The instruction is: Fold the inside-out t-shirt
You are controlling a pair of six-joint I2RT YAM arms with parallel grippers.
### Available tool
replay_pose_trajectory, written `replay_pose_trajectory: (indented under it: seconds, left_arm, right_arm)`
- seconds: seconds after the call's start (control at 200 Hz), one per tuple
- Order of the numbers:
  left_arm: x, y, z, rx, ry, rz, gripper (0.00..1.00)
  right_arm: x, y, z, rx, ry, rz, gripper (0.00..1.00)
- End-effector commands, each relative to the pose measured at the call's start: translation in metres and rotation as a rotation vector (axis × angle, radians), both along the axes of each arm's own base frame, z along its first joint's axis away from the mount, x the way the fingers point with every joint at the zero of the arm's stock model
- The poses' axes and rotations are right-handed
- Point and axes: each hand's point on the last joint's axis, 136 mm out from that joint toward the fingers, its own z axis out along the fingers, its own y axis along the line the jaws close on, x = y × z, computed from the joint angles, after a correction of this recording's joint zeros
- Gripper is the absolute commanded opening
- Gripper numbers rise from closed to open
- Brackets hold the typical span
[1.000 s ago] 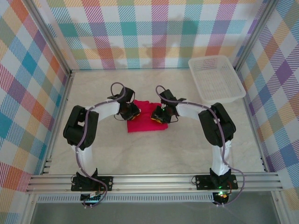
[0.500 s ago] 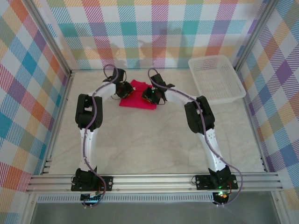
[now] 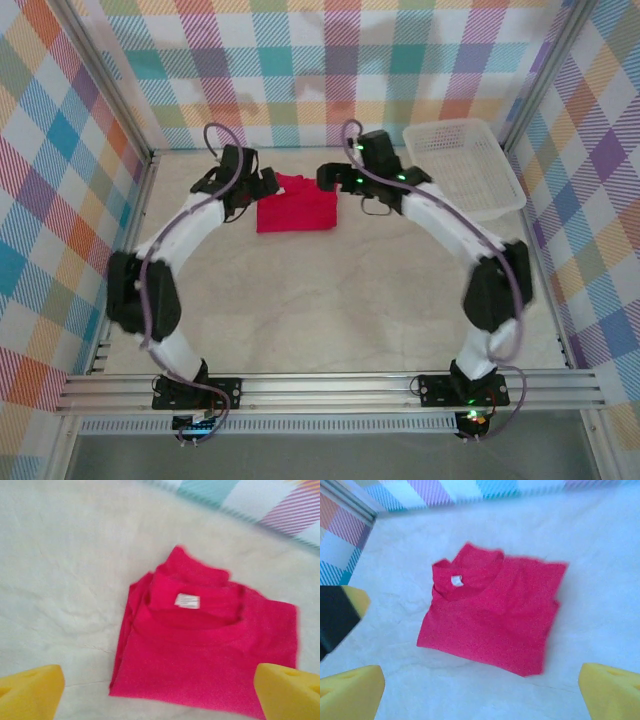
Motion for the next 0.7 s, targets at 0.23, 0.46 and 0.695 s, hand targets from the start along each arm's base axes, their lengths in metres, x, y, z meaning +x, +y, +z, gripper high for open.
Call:
replay_pose_trajectory:
  seconds: [0.23,0.46,0.695]
  left_arm:
    - [-0.075,0.062,-0.018,0.374,-0.199,0.002,1.0]
    - [-0.104,0.086,-0.073,0.47,-0.204,-0.014,1.0]
    - [-0.108,0.104,-0.093,0.436,-0.284,0.049,1.0]
  right_arm:
    - [-0.062,-0.188,-0.049,-0.47,-0.328,-0.368,1.0]
    - [-0.087,-0.236,-0.113,-0.563,-0.35,-0.369,1.0]
    - [-0.061,-0.256,-0.143,-0.415,-0.353,-0.438,1.0]
